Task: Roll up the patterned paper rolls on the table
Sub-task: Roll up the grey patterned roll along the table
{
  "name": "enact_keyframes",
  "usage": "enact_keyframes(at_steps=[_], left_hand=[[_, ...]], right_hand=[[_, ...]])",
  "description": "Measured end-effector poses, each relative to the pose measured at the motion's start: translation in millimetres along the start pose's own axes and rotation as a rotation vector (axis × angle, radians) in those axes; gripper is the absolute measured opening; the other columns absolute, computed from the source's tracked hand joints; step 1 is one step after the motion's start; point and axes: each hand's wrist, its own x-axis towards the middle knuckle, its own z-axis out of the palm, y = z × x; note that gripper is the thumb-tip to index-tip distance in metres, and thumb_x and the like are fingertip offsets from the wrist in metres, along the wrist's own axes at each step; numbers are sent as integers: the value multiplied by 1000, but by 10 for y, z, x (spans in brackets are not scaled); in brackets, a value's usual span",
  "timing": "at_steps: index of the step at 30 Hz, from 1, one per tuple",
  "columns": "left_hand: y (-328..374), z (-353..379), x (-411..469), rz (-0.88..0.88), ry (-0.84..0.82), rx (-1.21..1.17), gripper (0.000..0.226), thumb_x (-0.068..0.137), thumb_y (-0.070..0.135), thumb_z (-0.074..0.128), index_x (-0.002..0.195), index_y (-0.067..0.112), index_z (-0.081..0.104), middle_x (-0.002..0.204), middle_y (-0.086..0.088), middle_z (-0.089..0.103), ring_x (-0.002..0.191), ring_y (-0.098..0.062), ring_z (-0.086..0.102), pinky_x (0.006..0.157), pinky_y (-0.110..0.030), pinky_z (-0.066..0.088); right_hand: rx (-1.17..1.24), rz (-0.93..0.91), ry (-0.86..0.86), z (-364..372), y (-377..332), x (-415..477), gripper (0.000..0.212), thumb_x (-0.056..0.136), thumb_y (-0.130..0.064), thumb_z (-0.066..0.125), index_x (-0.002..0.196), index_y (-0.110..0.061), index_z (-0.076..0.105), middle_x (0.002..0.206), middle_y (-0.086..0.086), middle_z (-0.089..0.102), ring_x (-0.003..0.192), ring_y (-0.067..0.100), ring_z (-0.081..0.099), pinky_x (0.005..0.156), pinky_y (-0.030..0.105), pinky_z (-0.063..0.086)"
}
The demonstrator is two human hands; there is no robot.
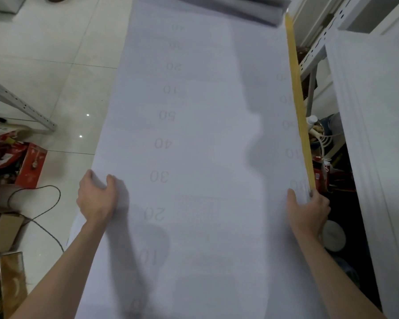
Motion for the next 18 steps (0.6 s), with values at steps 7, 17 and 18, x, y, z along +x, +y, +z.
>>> enact_keyframes(at_steps=[7,17,18], left_hand=[[23,43,-109,75,-77,-64,69,91,42,55,148,11,33,153,-7,39,142,-26,34,117,-42,28],[-4,-39,-94,101,-112,34,67,90,48,54,144,13,36,148,-8,43,136,-30,42,109,-49,37],[-8,-36,-71,108,-134,16,68,89,48,55,142,10,36,147,-10,44,135,-31,42,110,-49,37]], right_hand=[[37,79,8,-27,-27,178,56,87,-41,66,128,-4,58,134,21,46,121,41,41,99,53,41],[-32,121,21,-42,21,148,49,88,-39,61,119,-2,61,126,21,52,115,41,46,95,55,46],[-13,111,18,-40,2,191,46,88,-38,61,119,-3,61,126,20,51,115,40,46,94,55,46]])
